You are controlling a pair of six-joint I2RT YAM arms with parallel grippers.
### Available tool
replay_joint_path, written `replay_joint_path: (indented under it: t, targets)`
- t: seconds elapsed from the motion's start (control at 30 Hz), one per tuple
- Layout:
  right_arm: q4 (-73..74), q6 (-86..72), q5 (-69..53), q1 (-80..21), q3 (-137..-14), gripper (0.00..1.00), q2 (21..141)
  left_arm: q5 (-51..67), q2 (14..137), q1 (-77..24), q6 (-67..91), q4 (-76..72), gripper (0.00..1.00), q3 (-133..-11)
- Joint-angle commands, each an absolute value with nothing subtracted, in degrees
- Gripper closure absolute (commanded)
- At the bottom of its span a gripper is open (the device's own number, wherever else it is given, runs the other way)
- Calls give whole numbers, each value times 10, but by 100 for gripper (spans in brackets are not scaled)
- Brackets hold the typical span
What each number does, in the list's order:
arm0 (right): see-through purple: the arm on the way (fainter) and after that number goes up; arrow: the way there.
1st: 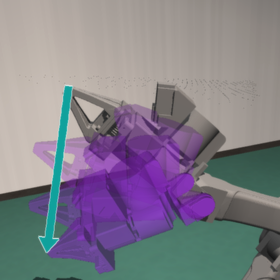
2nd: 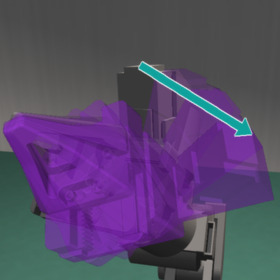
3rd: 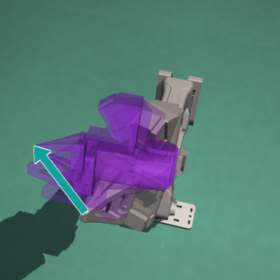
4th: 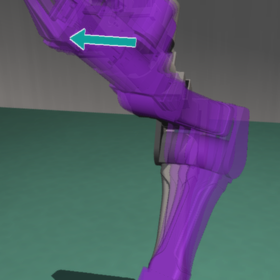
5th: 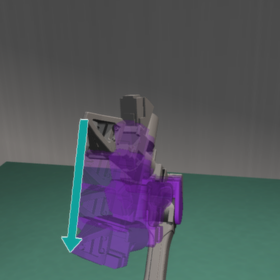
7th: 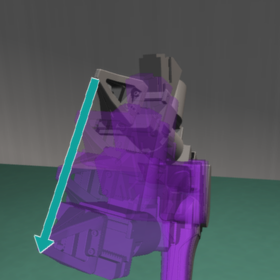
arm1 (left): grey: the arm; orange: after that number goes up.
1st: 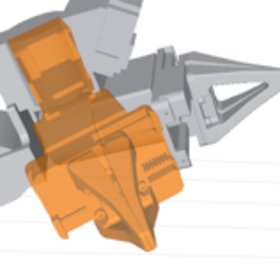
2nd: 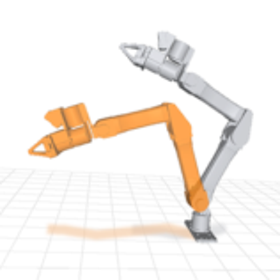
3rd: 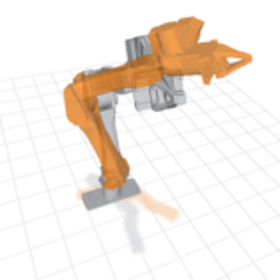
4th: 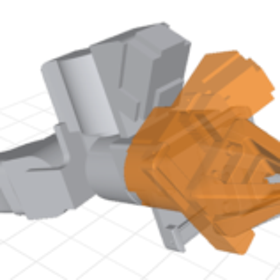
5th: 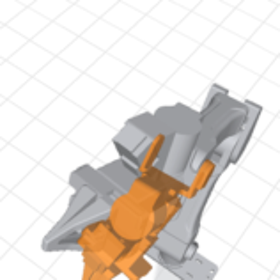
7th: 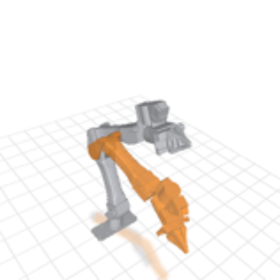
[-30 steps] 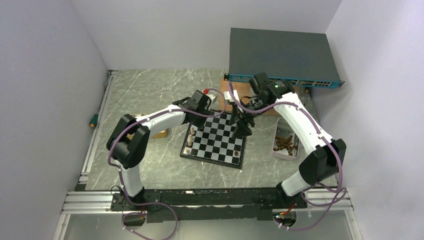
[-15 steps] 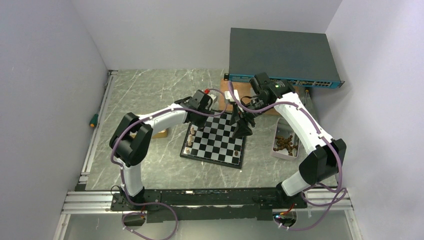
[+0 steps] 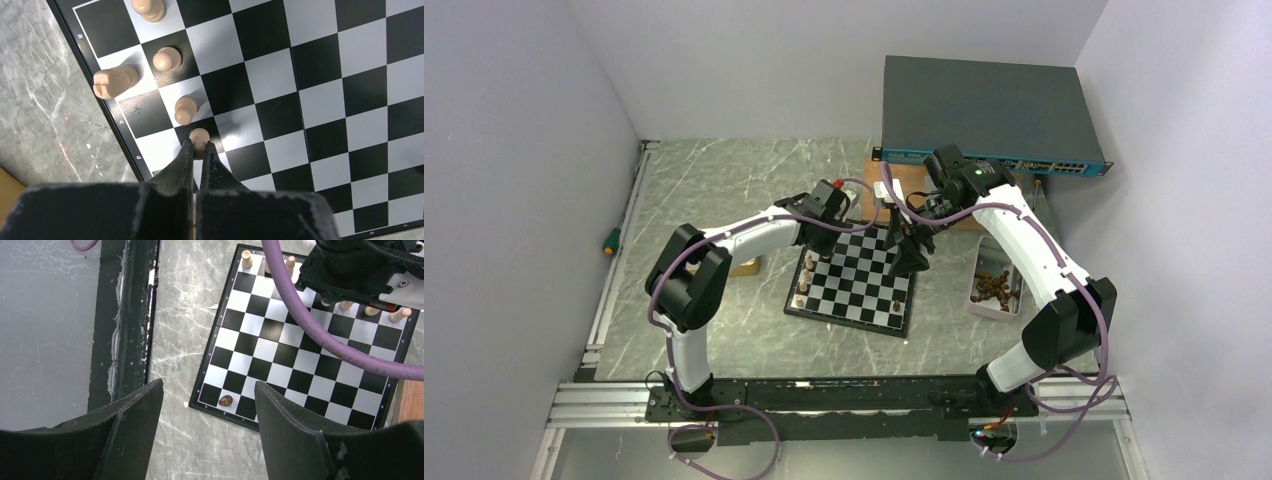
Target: Set up the chess pieces on the board
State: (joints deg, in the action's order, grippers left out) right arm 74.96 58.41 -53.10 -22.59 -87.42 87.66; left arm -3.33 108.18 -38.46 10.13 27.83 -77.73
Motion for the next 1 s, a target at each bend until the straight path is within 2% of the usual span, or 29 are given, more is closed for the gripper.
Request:
replay_joint_path:
  t: [0.0, 0.97]
  targets:
    - [749, 601, -559, -223, -872, 30, 864, -39, 1089, -388, 93, 282, 96, -802]
    - [751, 603, -562, -221, -874, 30, 864, -35, 1084, -388, 92, 315, 94, -812]
